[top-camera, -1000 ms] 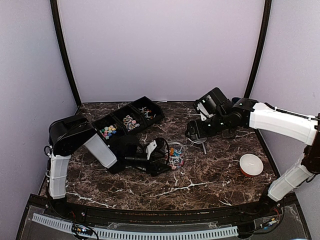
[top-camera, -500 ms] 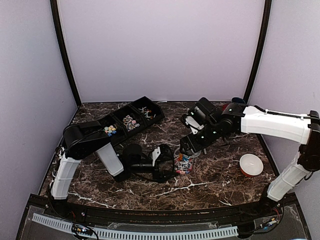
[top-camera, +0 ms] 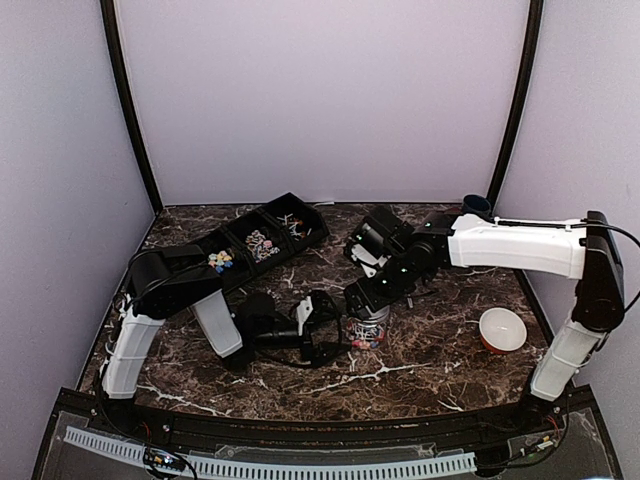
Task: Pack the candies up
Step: Place the bottle lid on the packing bottle.
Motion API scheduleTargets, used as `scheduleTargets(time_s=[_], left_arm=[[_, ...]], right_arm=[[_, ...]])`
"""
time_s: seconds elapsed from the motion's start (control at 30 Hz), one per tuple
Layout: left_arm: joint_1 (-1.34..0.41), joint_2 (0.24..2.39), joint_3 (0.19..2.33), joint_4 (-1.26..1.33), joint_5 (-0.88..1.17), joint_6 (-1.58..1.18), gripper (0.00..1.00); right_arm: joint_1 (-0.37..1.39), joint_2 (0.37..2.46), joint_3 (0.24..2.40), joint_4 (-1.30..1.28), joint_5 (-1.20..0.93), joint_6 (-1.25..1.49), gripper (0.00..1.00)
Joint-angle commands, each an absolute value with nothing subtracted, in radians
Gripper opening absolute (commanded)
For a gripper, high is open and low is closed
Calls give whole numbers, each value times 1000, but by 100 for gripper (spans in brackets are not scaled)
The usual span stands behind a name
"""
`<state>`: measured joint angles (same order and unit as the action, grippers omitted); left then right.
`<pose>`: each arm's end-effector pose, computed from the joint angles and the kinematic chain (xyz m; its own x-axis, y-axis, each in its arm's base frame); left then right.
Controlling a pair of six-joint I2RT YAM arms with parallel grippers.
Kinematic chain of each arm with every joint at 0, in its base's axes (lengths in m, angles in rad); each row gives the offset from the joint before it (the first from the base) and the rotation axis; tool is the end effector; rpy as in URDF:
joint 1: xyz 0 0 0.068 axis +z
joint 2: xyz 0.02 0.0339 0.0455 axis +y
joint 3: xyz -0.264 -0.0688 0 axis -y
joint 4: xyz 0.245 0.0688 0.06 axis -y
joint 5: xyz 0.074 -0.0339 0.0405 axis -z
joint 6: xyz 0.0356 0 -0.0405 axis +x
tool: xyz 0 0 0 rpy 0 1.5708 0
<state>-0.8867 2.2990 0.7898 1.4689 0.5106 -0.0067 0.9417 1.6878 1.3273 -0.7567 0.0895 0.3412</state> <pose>0.2239 -0.3021 0.0655 -0.0321 0.0301 -0.9990 0.9845 0.1731 -0.0264 0.2080 0.2805 0.2470 -0.7602 -0.4782 -0.4398 -0.5602 0.8253 0.0709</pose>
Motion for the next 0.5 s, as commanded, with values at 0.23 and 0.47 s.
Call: scheduleTargets(time_s=[0.23, 0.47], left_arm=[[-890, 2328, 785, 1448, 521, -19, 99], [-890, 2332, 791, 1439, 517, -17, 99]], right_arm=[[953, 1699, 1352, -741, 82, 341, 89], [953, 1690, 1335, -740, 81, 346, 93]])
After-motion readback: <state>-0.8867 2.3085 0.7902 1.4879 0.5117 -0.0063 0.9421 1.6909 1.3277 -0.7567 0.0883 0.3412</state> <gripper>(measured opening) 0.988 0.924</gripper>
